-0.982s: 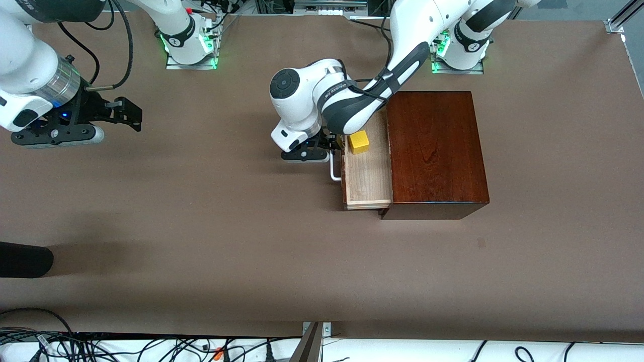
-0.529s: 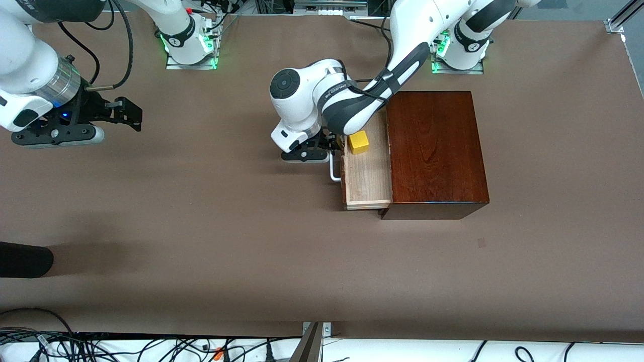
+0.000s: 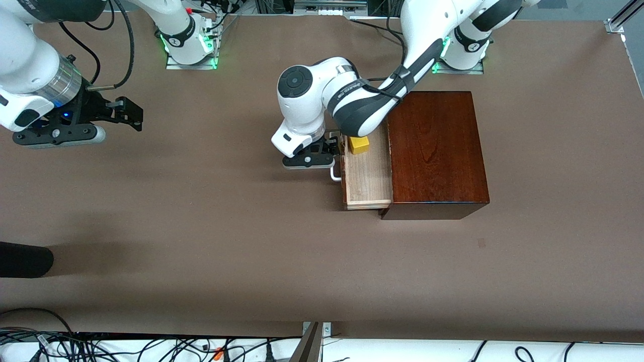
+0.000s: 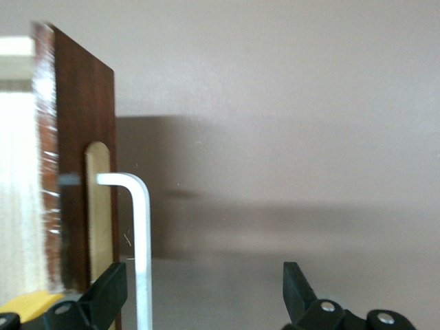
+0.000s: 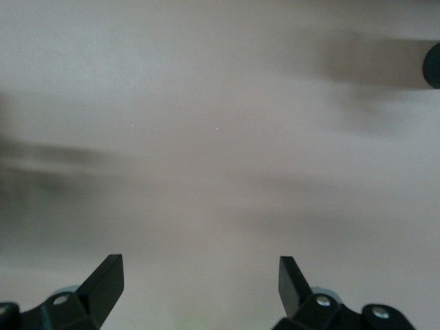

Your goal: Open drawer, take yellow block, close drawer

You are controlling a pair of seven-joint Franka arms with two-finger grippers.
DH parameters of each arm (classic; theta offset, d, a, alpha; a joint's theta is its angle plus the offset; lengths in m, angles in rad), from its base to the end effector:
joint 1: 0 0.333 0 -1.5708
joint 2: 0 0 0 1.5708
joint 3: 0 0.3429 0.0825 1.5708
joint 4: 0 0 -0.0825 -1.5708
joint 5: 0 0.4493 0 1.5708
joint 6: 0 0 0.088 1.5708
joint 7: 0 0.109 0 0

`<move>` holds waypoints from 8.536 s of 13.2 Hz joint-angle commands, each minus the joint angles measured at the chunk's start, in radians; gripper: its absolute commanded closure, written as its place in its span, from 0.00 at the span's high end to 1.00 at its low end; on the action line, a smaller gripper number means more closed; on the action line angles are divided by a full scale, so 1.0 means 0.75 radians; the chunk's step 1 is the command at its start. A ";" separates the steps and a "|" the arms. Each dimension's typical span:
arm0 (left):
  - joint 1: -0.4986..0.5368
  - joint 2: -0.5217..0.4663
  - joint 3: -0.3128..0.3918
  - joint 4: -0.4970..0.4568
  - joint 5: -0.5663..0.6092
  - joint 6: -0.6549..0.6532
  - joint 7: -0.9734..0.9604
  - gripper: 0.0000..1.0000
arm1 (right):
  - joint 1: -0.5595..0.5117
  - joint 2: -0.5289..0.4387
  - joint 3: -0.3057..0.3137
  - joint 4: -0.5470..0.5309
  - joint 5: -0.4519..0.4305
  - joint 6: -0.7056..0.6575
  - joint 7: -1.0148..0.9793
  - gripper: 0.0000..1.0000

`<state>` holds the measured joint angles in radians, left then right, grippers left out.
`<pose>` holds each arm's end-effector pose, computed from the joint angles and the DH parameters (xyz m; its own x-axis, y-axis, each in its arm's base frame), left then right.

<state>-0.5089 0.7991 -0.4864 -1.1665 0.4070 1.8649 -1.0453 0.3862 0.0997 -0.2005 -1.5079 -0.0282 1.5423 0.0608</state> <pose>0.5677 -0.6053 0.3442 0.9982 0.0530 0.0290 0.0541 -0.9978 -0.0393 0.6367 0.1228 0.6187 0.9906 0.1232 -0.0602 0.1264 -0.9906 0.0517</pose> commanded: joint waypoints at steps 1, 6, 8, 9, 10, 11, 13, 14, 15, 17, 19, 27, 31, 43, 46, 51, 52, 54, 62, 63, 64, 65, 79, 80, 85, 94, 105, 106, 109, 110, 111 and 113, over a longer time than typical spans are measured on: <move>0.097 -0.153 -0.008 -0.038 -0.143 -0.122 0.143 1.00 | 0.003 -0.002 -0.001 0.021 -0.003 -0.023 -0.001 1.00; 0.485 -0.549 -0.008 -0.332 -0.346 -0.253 0.510 1.00 | 0.003 -0.006 0.002 0.021 0.162 -0.048 -0.016 1.00; 0.610 -0.664 -0.008 -0.420 -0.348 -0.284 0.596 1.00 | 0.011 -0.004 0.010 0.021 0.205 -0.026 -0.016 1.00; 0.678 -0.693 -0.008 -0.423 -0.352 -0.316 0.661 1.00 | 0.025 0.004 0.044 0.021 0.197 -0.009 -0.018 1.00; 0.751 -0.717 -0.008 -0.418 -0.395 -0.355 0.755 1.00 | 0.033 0.012 0.071 0.021 0.191 0.011 -0.018 1.00; 0.821 -0.746 -0.004 -0.422 -0.424 -0.378 0.839 1.00 | 0.043 0.043 0.079 0.023 0.201 0.018 -0.028 1.00; 0.915 -0.769 -0.004 -0.416 -0.428 -0.408 0.913 1.00 | 0.070 0.102 0.097 0.023 0.211 0.018 -0.048 1.00; 0.952 -0.775 -0.002 -0.416 -0.428 -0.407 0.931 1.00 | 0.090 0.129 0.114 0.021 0.209 0.009 -0.071 1.00; 0.979 -0.793 0.010 -0.420 -0.430 -0.409 0.992 1.00 | 0.123 0.155 0.122 0.021 0.203 0.020 -0.091 1.00; 0.924 -0.875 0.175 -0.465 -0.489 -0.417 1.139 1.00 | 0.209 0.190 0.126 0.023 0.187 0.054 -0.130 1.00; 0.731 -0.949 0.445 -0.516 -0.526 -0.419 1.266 1.00 | 0.278 0.237 0.128 0.023 0.191 0.152 -0.211 1.00; 0.470 -0.994 0.769 -0.521 -0.592 -0.451 1.395 1.00 | 0.781 0.548 0.143 0.029 0.120 0.766 -0.525 1.00; 0.472 -0.996 0.761 -0.517 -0.576 -0.452 1.451 1.00 | 0.847 0.628 0.147 0.133 -0.062 0.744 -0.562 1.00; 0.478 -0.975 0.759 -0.453 -0.580 -0.464 1.435 1.00 | 0.888 0.853 0.143 0.366 -0.085 0.762 -0.917 1.00; 0.476 -0.965 0.755 -0.457 -0.577 -0.466 1.435 1.00 | 0.888 0.873 0.143 0.366 -0.085 0.766 -0.918 1.00; 0.476 -0.965 0.755 -0.459 -0.577 -0.466 1.435 1.00 | 0.892 0.896 0.137 0.387 -0.087 0.778 -0.791 1.00; 0.476 -0.965 0.755 -0.459 -0.577 -0.466 1.435 1.00 | 0.892 0.896 0.136 0.387 -0.095 0.776 -0.791 1.00; 0.476 -0.965 0.755 -0.459 -0.577 -0.466 1.433 1.00 | 0.894 0.898 0.143 0.383 -0.166 0.772 -0.799 1.00; 0.478 -0.965 0.755 -0.461 -0.582 -0.476 1.435 1.00 | 0.900 0.927 0.143 0.389 -0.187 0.795 -0.805 0.94; 0.478 -0.965 0.755 -0.461 -0.584 -0.476 1.435 1.00 | 0.900 0.927 0.143 0.389 -0.187 0.795 -0.815 0.92; 0.478 -0.965 0.755 -0.461 -0.586 -0.476 1.435 1.00 | 0.900 0.927 0.143 0.389 -0.187 0.795 -0.825 0.90; 0.478 -0.965 0.755 -0.461 -0.586 -0.476 1.435 1.00 | 0.898 0.927 0.143 0.389 -0.187 0.795 -0.828 0.86; 0.476 -0.943 0.757 -0.443 -0.584 -0.456 1.433 1.00 | 0.815 0.851 0.124 0.646 0.037 0.382 -0.811 0.14; 0.476 -0.931 0.757 -0.441 -0.590 -0.435 1.435 1.00 | 0.774 0.796 0.126 0.646 0.074 0.353 -0.811 0.13; 0.472 -0.883 0.759 -0.437 -0.588 -0.312 1.449 1.00 | 0.468 0.653 0.126 0.646 0.219 0.061 -0.826 0.14; 0.096 -0.602 0.573 -0.290 -0.586 -0.300 1.512 1.00 | -0.134 0.620 0.038 0.559 0.232 -0.172 -0.824 0.14; -0.293 -0.296 0.454 -0.220 -0.479 0.027 2.397 1.00 | -0.173 0.246 0.038 -0.248 0.163 0.293 -0.448 0.14; -0.293 -0.296 0.454 -0.248 -0.455 0.031 2.459 1.00 | -0.177 0.185 0.065 -0.357 0.138 0.360 -0.393 0.14; -0.287 -0.290 0.454 -0.353 -0.397 0.078 2.482 1.00 | -0.239 0.115 0.183 -0.556 0.117 0.496 -0.215 0.14; -0.283 -0.292 0.454 -0.385 -0.397 0.086 2.482 1.00 | -0.239 0.102 0.196 -0.633 0.117 0.575 -0.145 0.14; -0.277 -0.292 0.454 -0.416 -0.397 0.099 2.480 1.00 | -0.239 0.096 0.218 -0.699 0.117 0.659 -0.090 0.15; -0.275 -0.296 0.456 -0.473 -0.397 0.160 2.459 1.00 | -0.239 0.100 0.255 -0.805 0.115 0.814 0.013 0.15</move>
<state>-0.7201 0.5989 -0.1449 -1.4647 0.0874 1.9394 0.7901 0.2326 0.2153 -0.0512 -2.0058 0.0776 2.0517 -0.0030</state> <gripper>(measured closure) 0.000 0.436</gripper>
